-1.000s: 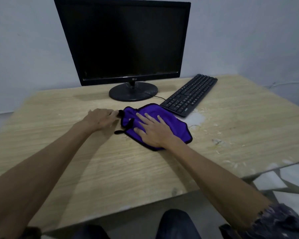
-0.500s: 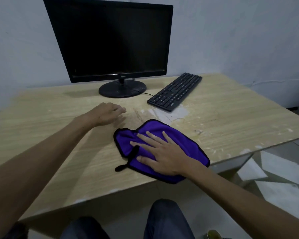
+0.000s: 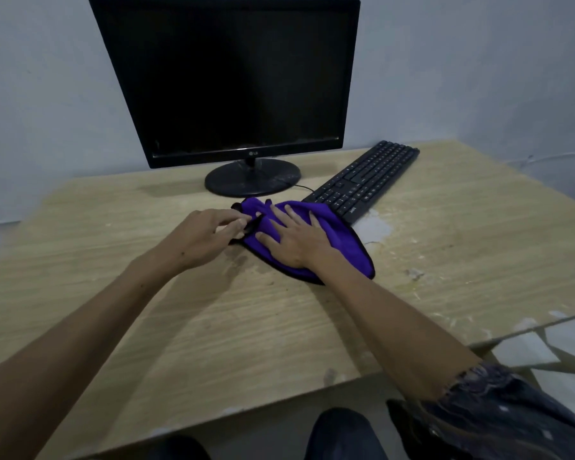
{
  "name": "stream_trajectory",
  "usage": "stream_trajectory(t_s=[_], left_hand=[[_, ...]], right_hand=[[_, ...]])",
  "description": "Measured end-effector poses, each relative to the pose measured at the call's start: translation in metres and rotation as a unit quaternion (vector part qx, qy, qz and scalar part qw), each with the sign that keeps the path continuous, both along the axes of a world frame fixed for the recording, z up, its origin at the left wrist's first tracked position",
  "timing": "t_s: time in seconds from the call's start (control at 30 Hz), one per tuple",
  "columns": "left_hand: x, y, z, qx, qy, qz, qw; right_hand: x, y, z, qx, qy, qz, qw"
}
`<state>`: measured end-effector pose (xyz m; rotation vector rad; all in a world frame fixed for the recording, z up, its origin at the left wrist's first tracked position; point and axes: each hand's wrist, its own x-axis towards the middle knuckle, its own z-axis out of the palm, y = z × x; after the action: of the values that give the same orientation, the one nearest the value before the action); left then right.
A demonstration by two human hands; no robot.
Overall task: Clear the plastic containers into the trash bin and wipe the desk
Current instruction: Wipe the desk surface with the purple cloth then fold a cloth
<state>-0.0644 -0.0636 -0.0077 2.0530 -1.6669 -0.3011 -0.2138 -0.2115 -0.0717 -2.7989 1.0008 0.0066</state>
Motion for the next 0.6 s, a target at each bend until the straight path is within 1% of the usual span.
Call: stream_trajectory(t_s=[0.17, 0.3, 0.5, 0.6], left_hand=[[-0.01, -0.004, 0.002, -0.02, -0.001, 0.003, 1.0], [-0.026, -0.007, 0.005, -0.023, -0.01, -0.011, 1.0], [-0.051, -0.006, 0.004, -0.022, -0.009, -0.035, 0.999], [-0.066, -0.005, 0.004, -0.02, -0.006, -0.054, 0.998]], right_hand=[[-0.018, 0.027, 0.003, 0.008, 0.021, 0.04, 0.999], [-0.049, 0.06, 0.003, 0.003, 0.026, 0.077, 0.997], [-0.122, 0.108, -0.004, -0.008, 0.012, 0.169, 0.986], [-0.159, 0.104, -0.002, 0.0, 0.009, 0.179, 0.984]])
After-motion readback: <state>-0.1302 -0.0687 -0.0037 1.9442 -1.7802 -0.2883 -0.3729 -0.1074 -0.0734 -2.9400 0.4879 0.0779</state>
